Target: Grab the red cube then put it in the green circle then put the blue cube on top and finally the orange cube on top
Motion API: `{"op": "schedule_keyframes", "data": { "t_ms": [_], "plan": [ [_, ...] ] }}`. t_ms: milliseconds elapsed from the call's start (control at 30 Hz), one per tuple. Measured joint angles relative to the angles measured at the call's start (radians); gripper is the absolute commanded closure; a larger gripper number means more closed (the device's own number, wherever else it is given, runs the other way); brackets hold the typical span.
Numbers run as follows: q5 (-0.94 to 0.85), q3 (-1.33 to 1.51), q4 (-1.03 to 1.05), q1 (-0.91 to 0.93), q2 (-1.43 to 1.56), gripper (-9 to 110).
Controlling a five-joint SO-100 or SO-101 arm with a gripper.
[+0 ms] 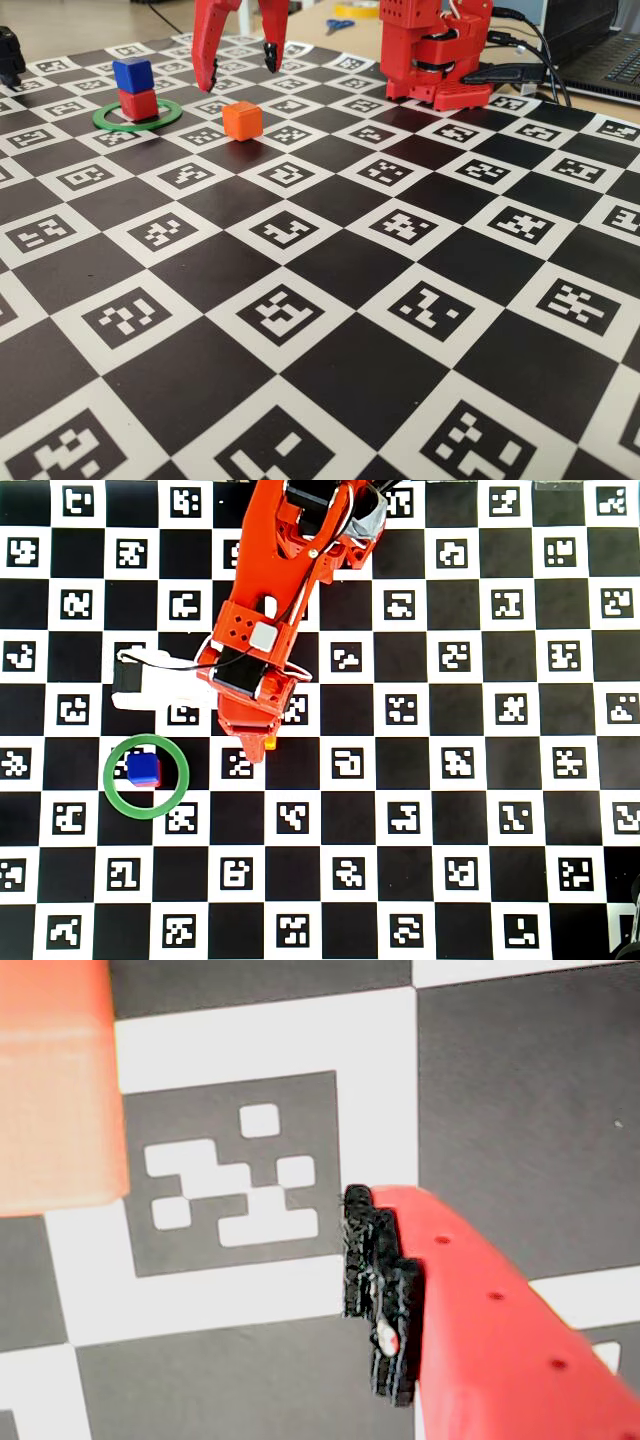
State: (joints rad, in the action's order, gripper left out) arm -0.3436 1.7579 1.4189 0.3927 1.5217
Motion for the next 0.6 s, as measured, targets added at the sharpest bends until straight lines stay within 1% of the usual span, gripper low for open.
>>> {"op": "schedule_keyframes", "data": {
  "t_ms": [600],
  "plan": [
    [0.029, 0.115, -0.175, -0.025, 0.000, 56]
  ]
}}
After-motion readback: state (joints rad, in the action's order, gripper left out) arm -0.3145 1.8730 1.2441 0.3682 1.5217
